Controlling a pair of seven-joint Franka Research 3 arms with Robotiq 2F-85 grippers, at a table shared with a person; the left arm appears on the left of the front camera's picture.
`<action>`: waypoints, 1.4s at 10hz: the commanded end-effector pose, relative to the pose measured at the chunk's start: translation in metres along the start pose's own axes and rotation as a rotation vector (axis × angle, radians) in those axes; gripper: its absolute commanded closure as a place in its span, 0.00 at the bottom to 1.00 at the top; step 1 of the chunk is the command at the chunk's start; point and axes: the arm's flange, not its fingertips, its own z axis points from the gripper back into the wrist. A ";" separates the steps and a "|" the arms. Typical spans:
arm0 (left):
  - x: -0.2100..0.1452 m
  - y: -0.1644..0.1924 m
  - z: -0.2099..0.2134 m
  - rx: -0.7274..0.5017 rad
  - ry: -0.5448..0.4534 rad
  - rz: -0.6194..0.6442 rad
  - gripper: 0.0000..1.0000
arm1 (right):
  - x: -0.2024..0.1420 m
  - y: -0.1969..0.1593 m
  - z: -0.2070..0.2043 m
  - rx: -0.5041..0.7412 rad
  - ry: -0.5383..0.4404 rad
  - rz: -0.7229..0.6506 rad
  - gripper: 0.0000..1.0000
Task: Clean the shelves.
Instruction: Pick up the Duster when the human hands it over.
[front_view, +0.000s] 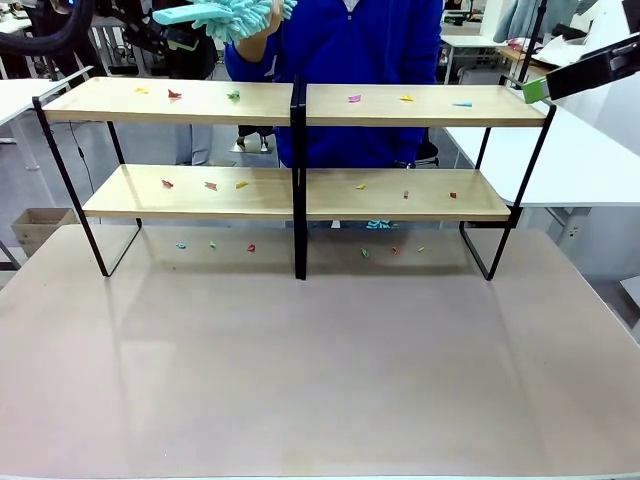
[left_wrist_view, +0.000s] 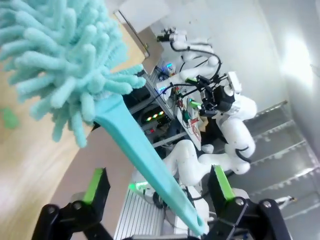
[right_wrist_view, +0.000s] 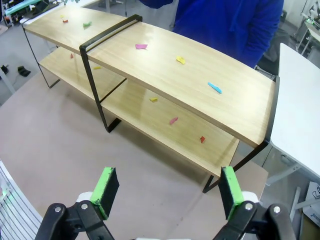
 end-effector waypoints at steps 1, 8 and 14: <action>0.012 0.003 0.001 -0.016 -0.005 0.015 0.00 | 0.000 0.000 0.000 0.004 -0.002 -0.007 0.00; 0.017 0.009 -0.007 0.024 0.002 -0.010 1.00 | 0.000 0.000 0.000 0.004 -0.002 -0.007 0.00; 0.016 0.008 -0.010 0.045 0.013 -0.020 1.00 | 0.000 0.000 0.000 0.004 -0.002 -0.007 0.00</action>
